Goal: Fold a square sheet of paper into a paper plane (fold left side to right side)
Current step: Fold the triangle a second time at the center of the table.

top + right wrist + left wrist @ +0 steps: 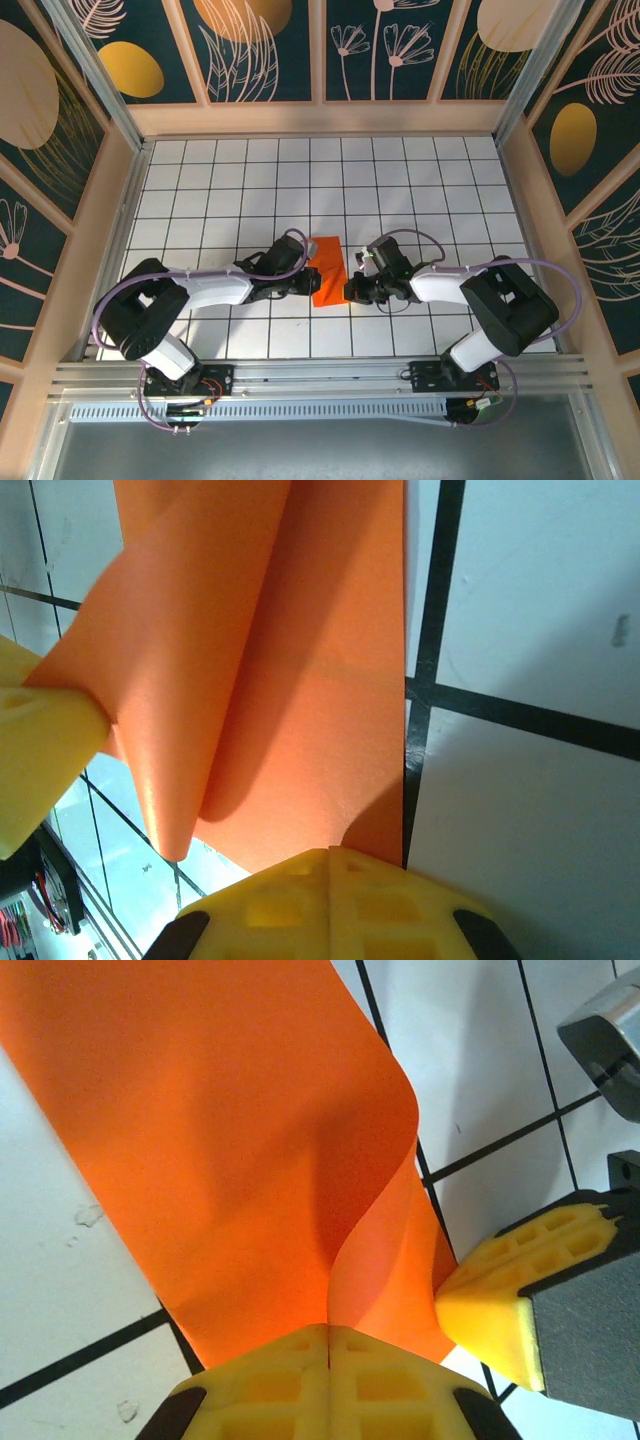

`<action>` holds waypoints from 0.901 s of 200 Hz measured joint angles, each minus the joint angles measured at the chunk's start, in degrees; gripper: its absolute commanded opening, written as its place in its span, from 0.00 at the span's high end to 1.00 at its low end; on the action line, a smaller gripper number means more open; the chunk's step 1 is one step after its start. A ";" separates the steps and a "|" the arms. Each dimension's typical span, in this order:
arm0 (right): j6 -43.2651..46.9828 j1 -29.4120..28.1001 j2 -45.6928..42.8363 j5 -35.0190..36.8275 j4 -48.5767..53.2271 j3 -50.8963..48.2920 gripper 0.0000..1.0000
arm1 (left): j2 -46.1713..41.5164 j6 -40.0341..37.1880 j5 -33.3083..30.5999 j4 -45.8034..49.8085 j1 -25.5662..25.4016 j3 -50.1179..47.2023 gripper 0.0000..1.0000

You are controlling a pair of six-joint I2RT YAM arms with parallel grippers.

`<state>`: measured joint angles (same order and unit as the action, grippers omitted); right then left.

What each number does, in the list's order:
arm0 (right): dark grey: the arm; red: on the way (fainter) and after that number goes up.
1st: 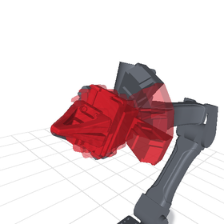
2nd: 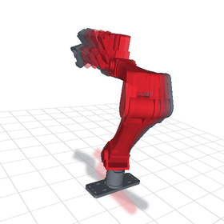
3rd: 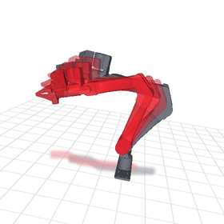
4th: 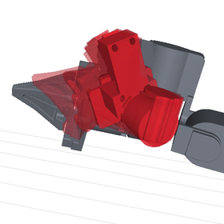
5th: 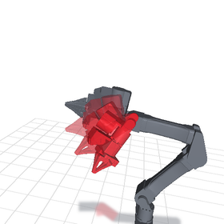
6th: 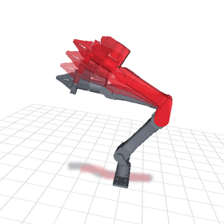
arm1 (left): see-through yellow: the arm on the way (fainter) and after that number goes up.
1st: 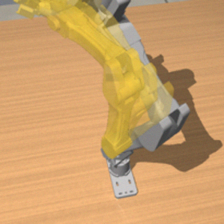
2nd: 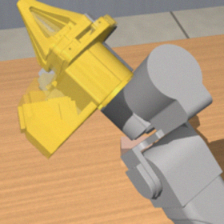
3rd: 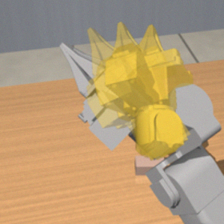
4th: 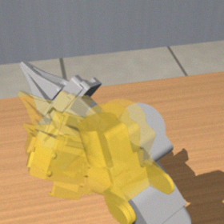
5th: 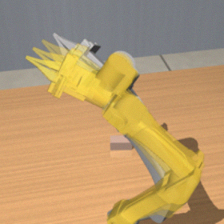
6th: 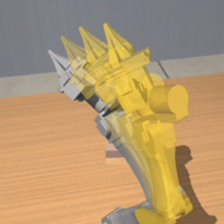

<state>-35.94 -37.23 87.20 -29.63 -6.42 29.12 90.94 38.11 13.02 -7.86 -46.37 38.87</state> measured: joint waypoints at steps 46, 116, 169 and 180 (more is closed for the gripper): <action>0.00 -0.02 0.02 0.02 -0.02 0.00 1.00 | 0.68 -1.09 -1.70 2.67 0.52 1.22 1.00; 0.00 -0.02 0.02 0.02 -0.02 0.00 1.00 | 1.66 -2.56 -4.09 5.33 0.72 3.34 1.00; 0.00 -0.07 0.02 0.02 -0.02 0.00 1.00 | 2.40 -2.97 -4.76 6.08 0.79 3.89 1.00; 0.00 -0.07 0.02 0.04 -0.02 0.00 1.00 | 2.45 -3.02 -4.83 6.14 0.90 3.91 1.00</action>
<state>-35.94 -37.30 87.22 -29.58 -6.44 29.12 93.38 35.09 8.19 -1.72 -45.47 42.78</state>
